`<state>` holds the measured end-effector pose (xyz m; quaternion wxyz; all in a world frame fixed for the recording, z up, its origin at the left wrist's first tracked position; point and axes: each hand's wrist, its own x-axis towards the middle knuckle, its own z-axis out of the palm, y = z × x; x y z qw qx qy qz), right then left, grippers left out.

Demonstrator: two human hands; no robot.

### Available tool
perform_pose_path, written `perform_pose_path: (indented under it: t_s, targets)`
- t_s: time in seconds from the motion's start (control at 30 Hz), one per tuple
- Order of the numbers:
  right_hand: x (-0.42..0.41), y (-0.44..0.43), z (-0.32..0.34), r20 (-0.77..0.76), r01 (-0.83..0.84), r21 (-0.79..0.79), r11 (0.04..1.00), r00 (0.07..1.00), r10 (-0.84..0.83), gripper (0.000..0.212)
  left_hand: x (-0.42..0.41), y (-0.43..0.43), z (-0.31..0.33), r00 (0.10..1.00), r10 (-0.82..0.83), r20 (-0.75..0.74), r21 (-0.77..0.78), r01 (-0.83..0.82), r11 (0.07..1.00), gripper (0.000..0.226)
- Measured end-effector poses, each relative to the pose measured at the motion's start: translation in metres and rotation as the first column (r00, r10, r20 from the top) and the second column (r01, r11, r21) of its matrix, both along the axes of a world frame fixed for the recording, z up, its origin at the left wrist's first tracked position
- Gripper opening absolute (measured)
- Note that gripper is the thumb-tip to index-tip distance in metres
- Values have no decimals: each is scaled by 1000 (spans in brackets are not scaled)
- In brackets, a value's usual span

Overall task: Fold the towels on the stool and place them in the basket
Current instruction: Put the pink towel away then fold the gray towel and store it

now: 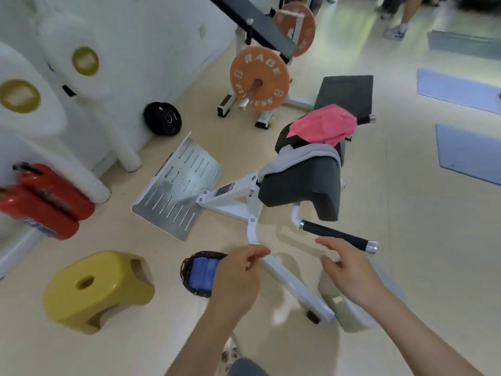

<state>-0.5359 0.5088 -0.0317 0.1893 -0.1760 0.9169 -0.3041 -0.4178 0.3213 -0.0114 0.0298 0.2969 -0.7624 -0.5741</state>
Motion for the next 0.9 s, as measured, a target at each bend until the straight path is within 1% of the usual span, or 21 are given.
perform_pose_path:
  t_s: [0.07,0.13,0.2,0.27,0.37,0.4,0.5,0.57,0.6,0.7,0.77,0.87,0.9]
  targets:
    - [-13,18,8,59,18,-45,999,998,-15,39,-4,22,13,1000,1,-11,45,0,999,28]
    - [-31,24,15,186,104,-152,983,980,-75,37,-12,36,26,1000,-14,0,62,14,998,26]
    - [-57,25,21,330,228,-252,940,934,-138,32,-35,41,37,1000,-5,6,-6,5,1000,26]
    - [-82,23,19,402,338,-286,897,892,-207,28,-61,41,42,1000,21,15,-85,-20,996,29]
    - [-139,29,-1,459,444,-265,856,839,-293,26,-134,48,35,998,-5,58,-217,17,976,29]
    - [-160,30,-9,468,451,-241,859,830,-304,26,-162,49,30,997,-13,76,-246,31,969,28]
    - [-222,30,-28,473,417,-172,893,830,-297,25,-243,52,11,990,-69,121,-261,99,960,28]
    - [-263,26,-37,459,408,-208,889,843,-279,28,-289,51,0,983,-104,150,-291,145,946,29]
    - [-285,22,-40,467,430,-238,871,837,-286,31,-310,48,-6,981,-113,159,-308,158,938,30]
    - [-344,1,-46,564,541,-333,772,771,-297,44,-365,37,-24,968,-151,198,-363,216,906,32]
    - [-375,-13,-49,626,606,-389,694,726,-284,55,-392,33,-34,955,-212,207,-408,282,868,34]
    - [-418,-34,-55,725,703,-485,520,656,-211,73,-429,32,-47,917,-308,255,-507,398,765,40]
    - [-431,-42,-58,740,716,-516,471,649,-175,77,-441,33,-49,901,-323,289,-539,432,723,42]
